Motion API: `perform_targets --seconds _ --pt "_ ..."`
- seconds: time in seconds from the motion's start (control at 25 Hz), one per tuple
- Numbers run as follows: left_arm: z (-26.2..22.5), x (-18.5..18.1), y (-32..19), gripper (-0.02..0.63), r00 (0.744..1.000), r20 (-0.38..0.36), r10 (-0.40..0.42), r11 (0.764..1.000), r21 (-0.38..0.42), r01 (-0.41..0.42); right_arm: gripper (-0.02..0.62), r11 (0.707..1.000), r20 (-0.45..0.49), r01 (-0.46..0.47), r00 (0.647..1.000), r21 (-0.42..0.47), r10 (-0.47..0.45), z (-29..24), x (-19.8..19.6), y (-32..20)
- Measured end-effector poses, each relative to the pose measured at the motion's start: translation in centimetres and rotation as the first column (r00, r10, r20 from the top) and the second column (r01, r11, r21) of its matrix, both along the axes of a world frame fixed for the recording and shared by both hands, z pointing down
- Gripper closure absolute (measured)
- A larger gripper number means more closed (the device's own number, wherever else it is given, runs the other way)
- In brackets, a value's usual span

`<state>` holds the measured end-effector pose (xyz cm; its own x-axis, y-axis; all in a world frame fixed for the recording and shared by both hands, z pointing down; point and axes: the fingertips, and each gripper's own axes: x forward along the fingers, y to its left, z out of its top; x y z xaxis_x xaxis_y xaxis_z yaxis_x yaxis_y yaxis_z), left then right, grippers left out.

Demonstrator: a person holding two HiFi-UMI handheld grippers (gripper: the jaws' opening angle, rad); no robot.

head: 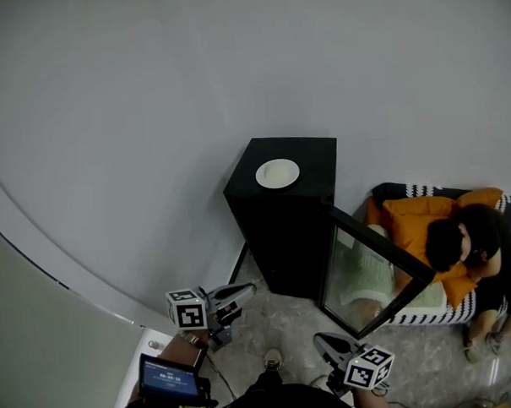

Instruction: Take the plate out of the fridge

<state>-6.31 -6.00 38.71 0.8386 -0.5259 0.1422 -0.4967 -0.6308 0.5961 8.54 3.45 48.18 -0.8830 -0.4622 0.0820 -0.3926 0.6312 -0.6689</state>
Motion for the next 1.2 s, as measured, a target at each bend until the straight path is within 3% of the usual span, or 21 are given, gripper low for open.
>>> perform_targets --seconds 0.2,0.44,0.76,1.2 --pt "6.3 1.0 8.5 0.601 1.000 0.022 0.012 0.994 -0.107 -0.009 0.598 0.997 0.002 0.069 0.998 -0.047 -0.069 1.2 -1.8 1.6" --pt "10.9 0.8 14.5 0.601 0.995 0.099 0.019 0.993 -0.122 -0.007 0.598 0.991 -0.006 0.102 0.995 -0.083 -0.103 2.2 -4.1 3.0" --pt "11.8 -3.0 20.8 0.601 0.992 0.098 0.076 0.989 -0.136 -0.063 0.598 0.992 -0.020 0.078 0.997 -0.101 -0.081 1.8 -9.1 7.1" --pt "12.3 -10.3 26.5 0.601 0.986 0.039 0.160 0.980 -0.124 -0.154 0.598 0.996 -0.058 -0.034 0.998 -0.088 0.029 1.6 -16.3 14.9"
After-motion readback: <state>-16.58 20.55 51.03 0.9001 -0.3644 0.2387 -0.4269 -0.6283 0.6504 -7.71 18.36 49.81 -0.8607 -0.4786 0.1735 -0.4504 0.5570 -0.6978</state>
